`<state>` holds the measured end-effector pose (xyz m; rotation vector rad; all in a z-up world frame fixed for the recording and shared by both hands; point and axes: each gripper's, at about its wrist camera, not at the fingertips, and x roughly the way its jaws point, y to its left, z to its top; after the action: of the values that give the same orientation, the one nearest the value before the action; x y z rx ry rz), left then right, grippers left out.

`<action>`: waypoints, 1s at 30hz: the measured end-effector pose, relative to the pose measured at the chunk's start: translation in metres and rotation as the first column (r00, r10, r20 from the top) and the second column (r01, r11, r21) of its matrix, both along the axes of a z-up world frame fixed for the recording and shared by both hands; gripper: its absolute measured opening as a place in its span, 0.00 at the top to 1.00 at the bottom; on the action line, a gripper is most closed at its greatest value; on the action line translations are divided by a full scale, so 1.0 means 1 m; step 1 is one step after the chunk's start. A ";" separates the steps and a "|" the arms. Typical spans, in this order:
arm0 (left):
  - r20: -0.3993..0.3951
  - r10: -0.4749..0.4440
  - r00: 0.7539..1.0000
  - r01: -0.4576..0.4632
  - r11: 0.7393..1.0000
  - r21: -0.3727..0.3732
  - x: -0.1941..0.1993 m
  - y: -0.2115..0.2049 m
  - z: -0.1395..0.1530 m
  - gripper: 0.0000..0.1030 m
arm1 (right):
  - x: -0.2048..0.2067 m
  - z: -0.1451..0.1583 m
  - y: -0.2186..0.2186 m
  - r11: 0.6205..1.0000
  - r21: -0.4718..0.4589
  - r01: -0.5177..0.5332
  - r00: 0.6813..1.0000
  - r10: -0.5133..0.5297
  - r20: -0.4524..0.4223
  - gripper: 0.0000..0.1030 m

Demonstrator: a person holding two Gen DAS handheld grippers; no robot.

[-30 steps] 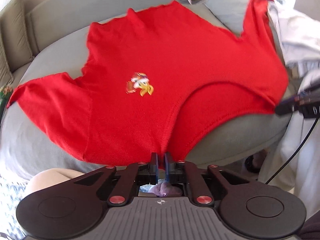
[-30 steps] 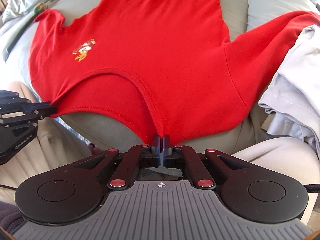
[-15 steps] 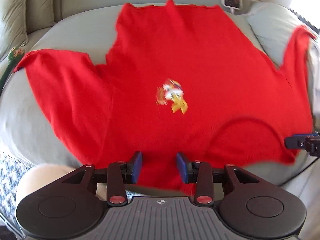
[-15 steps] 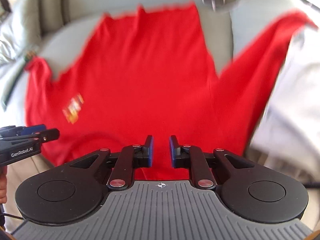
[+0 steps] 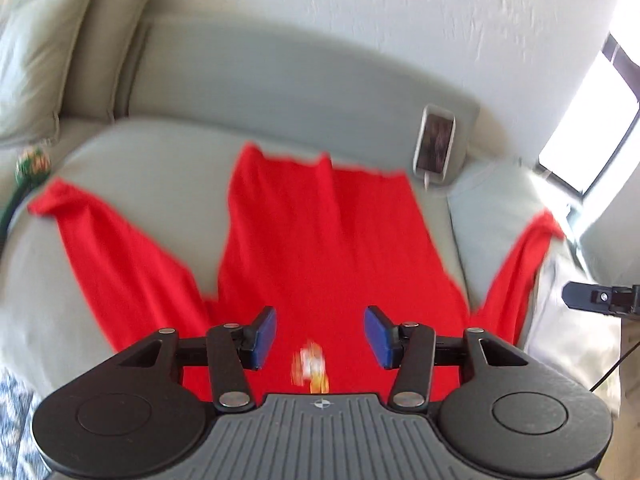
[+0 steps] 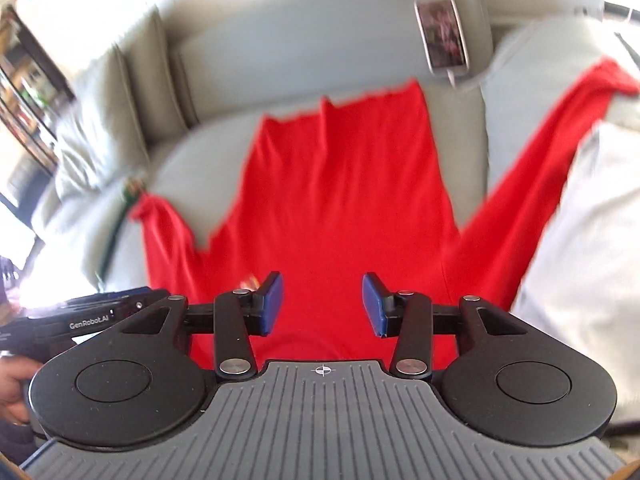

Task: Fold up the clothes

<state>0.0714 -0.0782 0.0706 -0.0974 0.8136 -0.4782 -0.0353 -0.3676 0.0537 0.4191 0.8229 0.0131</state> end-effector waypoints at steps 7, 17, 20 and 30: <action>0.032 0.097 0.995 -0.097 0.995 0.002 0.100 -0.004 -0.014 0.50 | 0.076 0.015 -0.035 0.998 -0.009 0.063 0.993 -0.062 0.103 0.49; -0.093 0.194 0.976 -0.189 0.980 0.067 0.259 -0.010 -0.112 0.57 | 0.227 -0.104 -0.122 0.969 0.079 0.234 0.972 -0.233 -0.013 0.49; -0.075 0.193 0.978 -0.188 0.980 0.067 0.297 -0.017 -0.129 0.59 | 0.272 -0.144 -0.157 0.953 0.084 0.292 0.956 -0.290 -0.043 0.54; -0.113 0.077 0.991 -0.080 0.997 -0.019 0.378 -0.040 -0.170 0.64 | 0.358 -0.199 -0.212 0.930 0.213 0.300 0.952 -0.306 -0.006 0.54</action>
<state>0.4498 -0.1182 -0.0991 -0.1788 0.9114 -0.4107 0.3224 -0.5792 -0.1449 0.7438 0.7253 -0.1818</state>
